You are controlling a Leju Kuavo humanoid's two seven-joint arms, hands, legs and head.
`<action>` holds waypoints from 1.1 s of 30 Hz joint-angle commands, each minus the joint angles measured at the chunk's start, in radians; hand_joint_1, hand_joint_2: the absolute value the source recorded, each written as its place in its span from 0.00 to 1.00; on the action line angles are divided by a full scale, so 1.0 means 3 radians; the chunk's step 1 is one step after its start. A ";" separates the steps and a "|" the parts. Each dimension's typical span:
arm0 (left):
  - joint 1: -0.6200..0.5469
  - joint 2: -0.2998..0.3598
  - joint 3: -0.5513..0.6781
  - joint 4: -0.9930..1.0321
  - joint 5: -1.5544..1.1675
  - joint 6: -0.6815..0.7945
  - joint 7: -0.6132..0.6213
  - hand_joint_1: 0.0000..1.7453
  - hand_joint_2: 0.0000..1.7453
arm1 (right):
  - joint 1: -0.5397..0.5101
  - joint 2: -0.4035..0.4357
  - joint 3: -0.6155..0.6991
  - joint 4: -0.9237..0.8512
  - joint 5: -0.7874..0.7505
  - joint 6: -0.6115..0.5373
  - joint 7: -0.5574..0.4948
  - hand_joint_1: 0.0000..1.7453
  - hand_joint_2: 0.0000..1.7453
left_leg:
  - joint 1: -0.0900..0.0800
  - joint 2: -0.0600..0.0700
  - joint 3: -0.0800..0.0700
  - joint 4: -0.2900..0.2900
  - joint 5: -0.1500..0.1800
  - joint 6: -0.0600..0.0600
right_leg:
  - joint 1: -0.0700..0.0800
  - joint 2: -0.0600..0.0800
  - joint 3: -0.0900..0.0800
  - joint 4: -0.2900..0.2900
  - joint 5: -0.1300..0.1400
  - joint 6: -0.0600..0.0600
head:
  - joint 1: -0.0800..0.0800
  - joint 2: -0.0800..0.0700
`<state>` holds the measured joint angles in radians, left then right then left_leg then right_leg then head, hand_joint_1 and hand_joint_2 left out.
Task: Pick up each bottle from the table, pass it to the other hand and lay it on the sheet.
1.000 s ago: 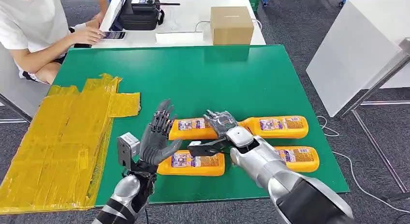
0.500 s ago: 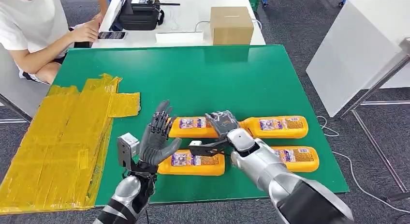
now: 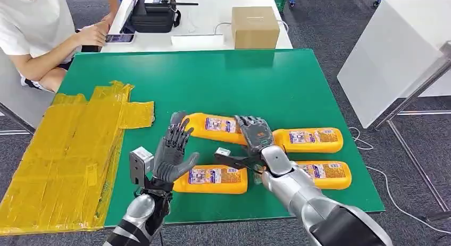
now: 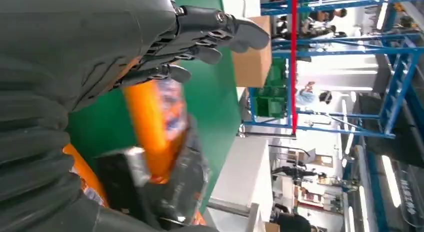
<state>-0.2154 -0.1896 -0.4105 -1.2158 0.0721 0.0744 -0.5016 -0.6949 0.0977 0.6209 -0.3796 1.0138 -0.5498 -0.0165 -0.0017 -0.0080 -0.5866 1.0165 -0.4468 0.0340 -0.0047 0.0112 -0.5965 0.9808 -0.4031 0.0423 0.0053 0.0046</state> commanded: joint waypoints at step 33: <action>-0.0402 0.0358 -0.0154 -0.0428 -0.0238 -0.0062 0.0377 0.00 1.00 | 0.1436 0.0131 -0.0262 -0.2777 -0.2790 0.1741 -0.1563 1.00 1.00 | 0.0007 0.0003 0.0016 -0.0004 -0.0007 -0.0008 | 0.0005 -0.0006 0.0015 -0.0003 -0.0006 -0.0004 | 0.0001 0.0000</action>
<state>-0.2831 -0.1209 -0.4059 -1.3661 -0.0027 0.0599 -0.3941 -0.2155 0.1633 0.4311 -1.2684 0.1473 -0.0217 -0.4940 -0.0005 -0.0088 -0.5879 1.0162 -0.4467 0.0339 -0.0041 0.0100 -0.5977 0.9809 -0.4034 0.0420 0.0057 0.0046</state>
